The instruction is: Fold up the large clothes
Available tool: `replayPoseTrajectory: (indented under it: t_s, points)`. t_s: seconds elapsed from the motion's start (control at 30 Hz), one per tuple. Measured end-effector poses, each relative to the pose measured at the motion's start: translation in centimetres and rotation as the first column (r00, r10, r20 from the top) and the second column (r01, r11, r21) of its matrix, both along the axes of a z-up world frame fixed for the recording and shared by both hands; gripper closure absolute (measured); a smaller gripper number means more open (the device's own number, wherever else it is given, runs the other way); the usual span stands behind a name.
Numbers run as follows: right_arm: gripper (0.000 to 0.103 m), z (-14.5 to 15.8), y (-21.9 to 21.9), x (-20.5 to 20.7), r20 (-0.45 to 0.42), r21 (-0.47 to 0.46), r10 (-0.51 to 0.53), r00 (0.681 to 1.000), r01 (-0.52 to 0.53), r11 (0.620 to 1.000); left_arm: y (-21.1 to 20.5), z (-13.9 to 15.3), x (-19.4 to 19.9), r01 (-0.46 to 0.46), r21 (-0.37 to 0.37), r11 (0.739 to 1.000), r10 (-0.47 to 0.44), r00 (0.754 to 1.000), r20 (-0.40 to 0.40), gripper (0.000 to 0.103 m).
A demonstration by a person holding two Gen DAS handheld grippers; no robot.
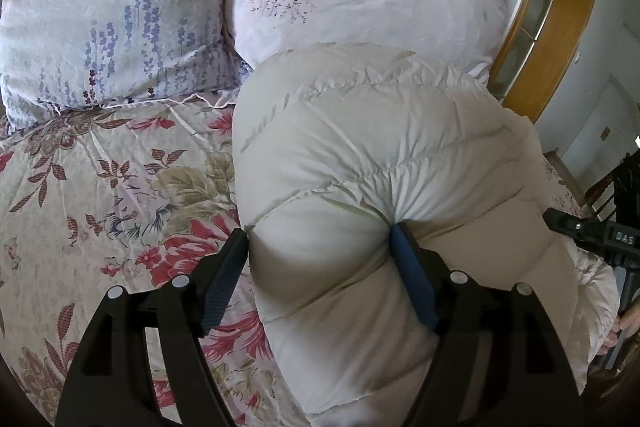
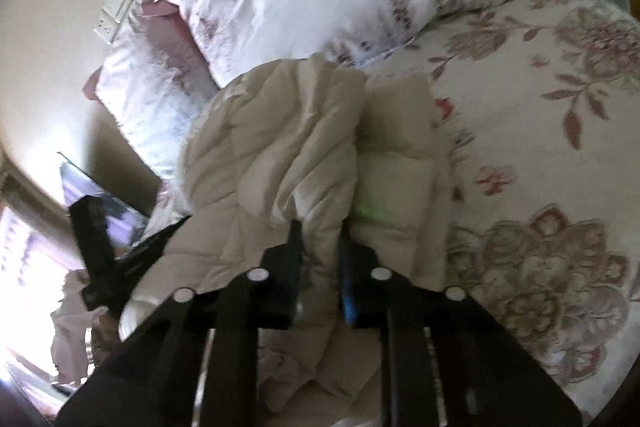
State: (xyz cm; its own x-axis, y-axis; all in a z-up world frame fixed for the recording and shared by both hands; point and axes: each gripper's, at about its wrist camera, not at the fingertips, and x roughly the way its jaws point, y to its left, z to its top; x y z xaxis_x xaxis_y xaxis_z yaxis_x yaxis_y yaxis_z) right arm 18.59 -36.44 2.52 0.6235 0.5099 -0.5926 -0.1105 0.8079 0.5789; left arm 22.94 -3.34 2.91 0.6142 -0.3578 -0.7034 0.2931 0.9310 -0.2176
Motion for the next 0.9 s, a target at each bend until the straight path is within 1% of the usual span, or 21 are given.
replayPoseTrajectory:
  t_s: [0.1,0.17,0.23,0.37,0.47,0.5,0.57,0.6,0.67,0.7,0.73,0.8,0.87,0.9]
  points:
    - [0.093,-0.8,0.0,0.1,-0.022,-0.055,-0.038,0.999,0.037,0.998,-0.3,0.0,-0.1,0.005,0.013,1.000,-0.005,1.000,0.008,0.028]
    - [0.094,-1.7,-0.1,0.3,-0.050,-0.078,-0.052,0.997,0.048,0.996,-0.6,0.0,-0.1,0.010,0.025,1.000,-0.011,1.000,0.016,0.028]
    - [0.095,-2.4,0.1,0.4,-0.058,-0.096,-0.056,0.997,0.050,0.994,-0.8,0.2,-0.2,0.012,0.035,0.999,-0.013,1.000,0.028,0.028]
    - [0.095,-2.7,0.4,0.5,-0.067,-0.133,-0.063,0.996,0.054,0.990,-0.6,2.2,-2.3,0.020,0.053,0.998,-0.024,0.995,0.094,0.033]
    - [0.095,-2.8,0.4,0.7,-0.069,-0.135,-0.064,0.996,0.055,0.989,-0.7,4.6,-5.8,0.079,0.039,0.996,-0.085,0.979,0.185,0.033]
    - [0.095,-2.9,0.3,0.7,-0.070,-0.132,-0.066,0.995,0.056,0.990,-1.0,5.4,-7.4,0.120,0.036,0.992,-0.125,0.969,0.214,0.033]
    - [0.095,-3.0,0.2,0.6,-0.071,-0.130,-0.068,0.995,0.059,0.990,-1.7,6.0,-9.4,0.192,0.029,0.981,-0.193,0.952,0.238,0.033]
    - [0.095,-3.0,0.3,0.6,-0.072,-0.131,-0.069,0.995,0.060,0.990,-2.4,6.2,-10.5,0.238,0.033,0.971,-0.239,0.939,0.247,0.033]
    - [0.095,-3.0,0.3,0.6,-0.073,-0.132,-0.072,0.995,0.062,0.989,-3.5,6.0,-11.6,0.288,0.056,0.956,-0.293,0.924,0.246,0.033]
    - [0.094,-3.1,0.3,0.7,-0.074,-0.132,-0.073,0.995,0.063,0.989,-4.1,5.7,-11.7,0.305,0.071,0.950,-0.313,0.920,0.235,0.033]
    - [0.094,-3.1,0.2,0.7,-0.075,-0.131,-0.074,0.994,0.064,0.989,-4.8,4.9,-11.5,0.316,0.094,0.944,-0.329,0.922,0.205,0.033]
    - [0.093,-3.0,0.2,0.7,-0.078,-0.130,-0.074,0.994,0.063,0.989,-6.1,2.6,-10.2,0.311,0.139,0.940,-0.329,0.935,0.130,0.033]
    - [0.088,-2.6,-0.1,0.6,-0.078,-0.128,-0.072,0.994,0.062,0.990,-6.3,1.2,-8.9,0.313,0.121,0.942,-0.324,0.942,0.086,0.032]
    - [0.079,-2.1,-0.5,0.4,-0.072,-0.117,-0.078,0.994,0.069,0.991,-6.2,0.7,-8.4,0.308,0.103,0.946,-0.315,0.946,0.069,0.032]
